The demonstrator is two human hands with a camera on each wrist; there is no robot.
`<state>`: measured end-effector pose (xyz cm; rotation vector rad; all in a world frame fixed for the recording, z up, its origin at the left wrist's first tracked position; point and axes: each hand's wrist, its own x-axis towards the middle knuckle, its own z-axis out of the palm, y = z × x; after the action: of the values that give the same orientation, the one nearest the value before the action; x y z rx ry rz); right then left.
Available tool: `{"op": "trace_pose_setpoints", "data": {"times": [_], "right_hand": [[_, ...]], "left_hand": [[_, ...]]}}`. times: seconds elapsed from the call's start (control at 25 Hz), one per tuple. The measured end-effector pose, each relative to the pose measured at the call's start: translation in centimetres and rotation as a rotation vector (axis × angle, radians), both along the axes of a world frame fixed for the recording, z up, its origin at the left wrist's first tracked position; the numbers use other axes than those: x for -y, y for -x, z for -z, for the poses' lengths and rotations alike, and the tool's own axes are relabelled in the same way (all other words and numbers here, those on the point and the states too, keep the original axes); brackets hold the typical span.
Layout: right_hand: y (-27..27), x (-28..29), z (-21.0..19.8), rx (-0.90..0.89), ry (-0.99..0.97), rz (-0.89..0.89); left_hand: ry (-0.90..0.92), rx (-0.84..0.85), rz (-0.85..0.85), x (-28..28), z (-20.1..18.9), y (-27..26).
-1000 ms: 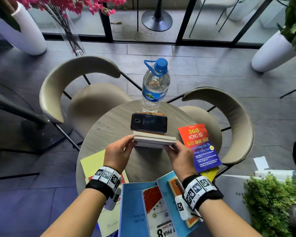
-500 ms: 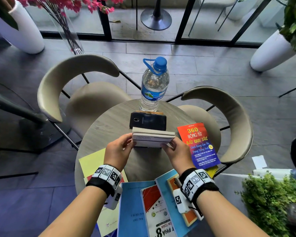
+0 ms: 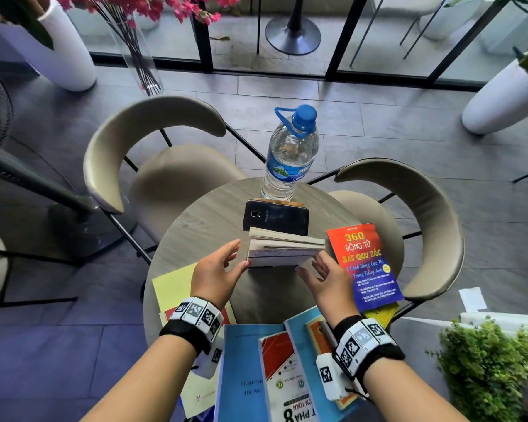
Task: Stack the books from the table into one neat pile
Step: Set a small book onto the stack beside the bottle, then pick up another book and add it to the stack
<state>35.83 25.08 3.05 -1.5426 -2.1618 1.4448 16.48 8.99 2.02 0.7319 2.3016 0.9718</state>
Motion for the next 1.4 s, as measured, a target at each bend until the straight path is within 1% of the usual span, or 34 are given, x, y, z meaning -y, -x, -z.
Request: {"op": "trace_pose_setpoints", "data": {"times": [0.12, 0.2, 0.32, 0.4, 0.48, 0.52, 0.56, 0.6, 0.68, 0.76, 0.96, 1.04, 1.28, 1.4], "right_hand": [[-0.5, 0.9, -0.2, 0.073, 0.017, 0.006], [-1.2, 1.7, -0.3, 0.163, 0.020, -0.056], [-1.3, 3.0, -0.4, 0.275, 0.099, -0.264], [-0.3, 4.5, -1.1, 0.353, 0.074, -0.493], [1.6, 6.7, -2.3, 0.439, 0.052, -0.712], [2.8, 8.0, -3.0, 0.452, 0.074, -0.776], [3.7, 9.1, -3.4, 0.427, 0.109, -0.810], [4.7, 10.3, -3.7, 0.366, 0.139, -0.827], [6.8, 12.4, -3.4, 0.267, 0.142, -0.823], [8.8, 13.7, -2.1, 0.248, 0.129, -0.782], [12.4, 13.8, 1.3, 0.347, 0.038, -0.665], [13.1, 13.9, 1.5, 0.359, 0.067, -0.617], [14.4, 15.0, 3.4, 0.260, 0.179, -0.327], [14.7, 14.6, 3.3, 0.183, 0.215, -0.221]], "left_hand": [[0.057, -0.012, 0.005, 1.4, -0.2, 0.7], [0.090, -0.024, -0.021, 3.5, -0.1, 1.5], [0.170, -0.062, -0.138, 7.7, 0.3, 2.9], [0.260, -0.049, -0.263, 10.8, 0.7, 3.8], [0.309, 0.026, -0.369, 13.3, 1.6, 4.2], [0.314, 0.073, -0.407, 14.2, 2.1, 4.3], [0.312, 0.113, -0.433, 14.6, 2.7, 4.3], [0.312, 0.148, -0.453, 15.0, 3.3, 4.2], [0.314, 0.196, -0.495, 15.2, 4.3, 3.9], [0.310, 0.215, -0.542, 15.2, 5.2, 3.8], [0.324, 0.236, -0.601, 13.6, 5.8, 4.0], [0.325, 0.266, -0.635, 12.9, 5.9, 4.1], [0.328, 0.382, -0.732, 12.3, 6.3, 4.8], [0.247, 0.397, -0.805, 11.8, 5.6, 4.9]]}}
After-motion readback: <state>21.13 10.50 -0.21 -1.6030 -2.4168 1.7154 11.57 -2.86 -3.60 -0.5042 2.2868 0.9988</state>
